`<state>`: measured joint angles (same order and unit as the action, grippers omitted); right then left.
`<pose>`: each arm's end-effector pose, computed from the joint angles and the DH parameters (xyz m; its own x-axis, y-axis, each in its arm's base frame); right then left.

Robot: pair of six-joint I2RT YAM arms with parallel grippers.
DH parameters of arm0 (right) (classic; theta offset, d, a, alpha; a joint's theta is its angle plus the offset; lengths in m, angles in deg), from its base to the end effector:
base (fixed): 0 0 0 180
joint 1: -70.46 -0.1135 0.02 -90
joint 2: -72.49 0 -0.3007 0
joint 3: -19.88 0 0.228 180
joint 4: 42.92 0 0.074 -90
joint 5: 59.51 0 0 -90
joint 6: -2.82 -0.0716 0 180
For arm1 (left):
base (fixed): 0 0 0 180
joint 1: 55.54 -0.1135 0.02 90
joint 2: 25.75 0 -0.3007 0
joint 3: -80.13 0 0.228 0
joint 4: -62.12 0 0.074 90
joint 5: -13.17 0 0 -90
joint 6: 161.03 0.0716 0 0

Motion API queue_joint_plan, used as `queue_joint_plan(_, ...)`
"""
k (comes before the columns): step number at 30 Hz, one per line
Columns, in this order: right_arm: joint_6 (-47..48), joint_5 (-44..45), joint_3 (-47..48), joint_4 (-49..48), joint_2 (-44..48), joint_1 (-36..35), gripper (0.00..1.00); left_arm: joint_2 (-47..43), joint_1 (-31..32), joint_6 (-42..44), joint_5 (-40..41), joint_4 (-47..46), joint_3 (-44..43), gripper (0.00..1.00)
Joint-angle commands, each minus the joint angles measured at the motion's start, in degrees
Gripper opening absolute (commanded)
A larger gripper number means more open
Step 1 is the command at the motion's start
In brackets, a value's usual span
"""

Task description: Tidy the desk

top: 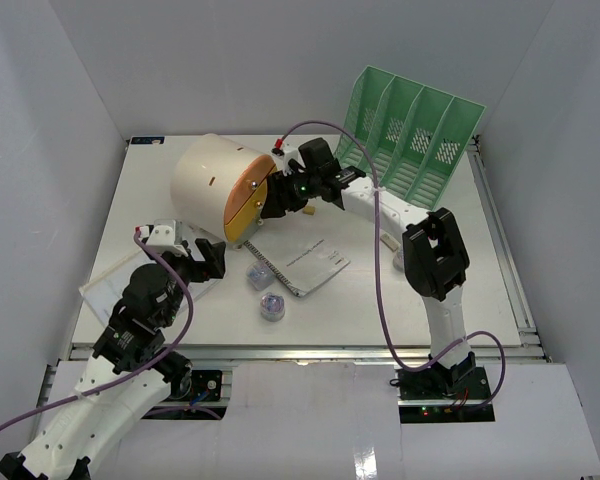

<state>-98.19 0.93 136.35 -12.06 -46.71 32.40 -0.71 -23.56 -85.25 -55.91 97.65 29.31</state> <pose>0.3782 0.3410 0.2897 -0.5918 -0.2524 -0.7656 -0.7608 0.4887 0.4270 0.0913 -0.0269 0.3161 -0.1874 -0.1535 -0.9702 0.1549 0.9707 -0.1835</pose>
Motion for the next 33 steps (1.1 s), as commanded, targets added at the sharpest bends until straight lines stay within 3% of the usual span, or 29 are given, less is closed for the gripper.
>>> queue_joint_plan(1,-7.7,0.8,1.3,-6.3,-0.2,-1.1,0.63,-0.8,-0.3,0.0,1.3,0.1,0.2,0.97)
queue_joint_plan(20,-13.6,3.0,1.8,-14.2,-4.9,-1.4,0.49,-0.1,-0.2,0.1,1.4,0.2,0.2,0.97)
queue_joint_plan(33,-10.6,3.2,-5.9,-18.2,-0.2,-1.3,0.2,-0.5,-0.3,0.1,1.3,0.2,0.2,0.97)
